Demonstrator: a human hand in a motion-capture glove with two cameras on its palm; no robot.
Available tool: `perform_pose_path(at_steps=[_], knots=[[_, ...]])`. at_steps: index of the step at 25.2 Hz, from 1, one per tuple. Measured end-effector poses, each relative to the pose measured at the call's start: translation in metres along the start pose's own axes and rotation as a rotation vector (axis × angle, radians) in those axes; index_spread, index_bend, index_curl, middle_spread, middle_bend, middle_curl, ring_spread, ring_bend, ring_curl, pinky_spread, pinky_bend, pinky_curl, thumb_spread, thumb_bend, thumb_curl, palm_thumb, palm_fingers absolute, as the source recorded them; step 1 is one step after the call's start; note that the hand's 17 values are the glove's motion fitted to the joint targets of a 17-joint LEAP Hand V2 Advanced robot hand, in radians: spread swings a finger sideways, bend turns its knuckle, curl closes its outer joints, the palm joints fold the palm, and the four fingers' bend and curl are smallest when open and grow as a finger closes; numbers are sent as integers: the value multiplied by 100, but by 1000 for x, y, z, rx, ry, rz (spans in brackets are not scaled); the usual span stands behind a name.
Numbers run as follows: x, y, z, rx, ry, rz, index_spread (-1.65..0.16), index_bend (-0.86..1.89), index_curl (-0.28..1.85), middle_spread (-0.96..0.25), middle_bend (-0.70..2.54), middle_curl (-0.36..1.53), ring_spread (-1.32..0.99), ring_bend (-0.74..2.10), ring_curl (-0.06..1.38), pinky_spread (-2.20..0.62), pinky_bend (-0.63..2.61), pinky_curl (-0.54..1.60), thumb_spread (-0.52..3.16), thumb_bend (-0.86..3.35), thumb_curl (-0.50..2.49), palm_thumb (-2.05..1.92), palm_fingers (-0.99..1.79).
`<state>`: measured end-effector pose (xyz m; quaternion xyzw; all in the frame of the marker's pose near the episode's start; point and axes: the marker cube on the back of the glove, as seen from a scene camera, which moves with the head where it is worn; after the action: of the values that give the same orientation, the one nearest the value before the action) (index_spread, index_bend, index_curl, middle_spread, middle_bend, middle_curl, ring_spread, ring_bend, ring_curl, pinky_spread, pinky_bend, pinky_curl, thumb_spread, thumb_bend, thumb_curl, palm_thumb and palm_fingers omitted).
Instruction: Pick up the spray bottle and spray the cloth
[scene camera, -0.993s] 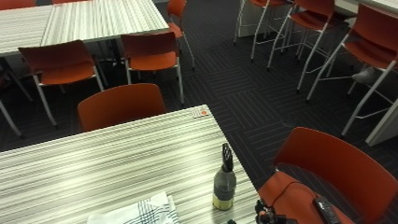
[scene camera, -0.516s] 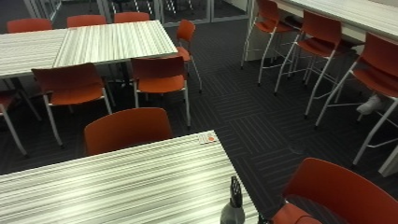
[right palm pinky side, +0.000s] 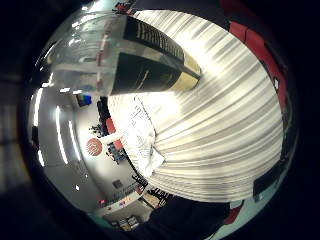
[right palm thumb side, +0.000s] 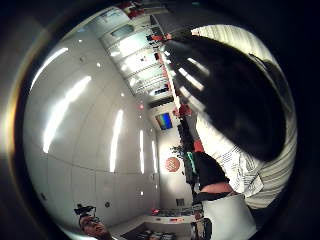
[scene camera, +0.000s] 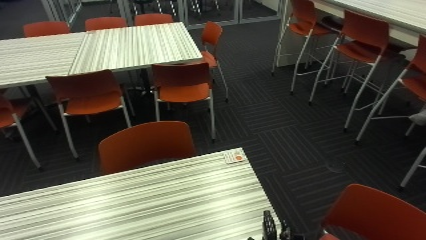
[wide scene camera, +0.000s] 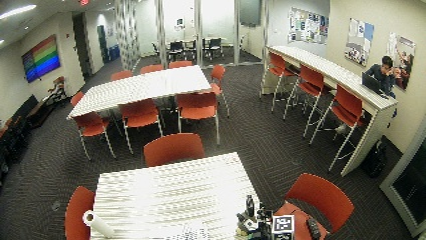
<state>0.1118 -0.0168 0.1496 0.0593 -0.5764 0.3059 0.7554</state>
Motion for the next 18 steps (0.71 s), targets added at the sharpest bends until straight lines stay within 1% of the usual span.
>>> perform_pose_path(at_steps=[8, 13, 18], knots=[[17, -2, 4, -5, 27, 32, -46, 15, 24, -19, 22, 33, 0, 34, 26, 14, 31, 32, 92, -3, 43, 73, 3], [11, -2, 6, -8, 15, 14, -46, 16, 25, -21, 22, 33, -1, 33, 26, 14, 29, 32, 92, -3, 43, 74, 5], [8, -6, 9, 3, 2, -1, -46, 23, 28, -23, 26, 35, -4, 31, 26, 14, 21, 30, 93, 0, 44, 79, 16]])
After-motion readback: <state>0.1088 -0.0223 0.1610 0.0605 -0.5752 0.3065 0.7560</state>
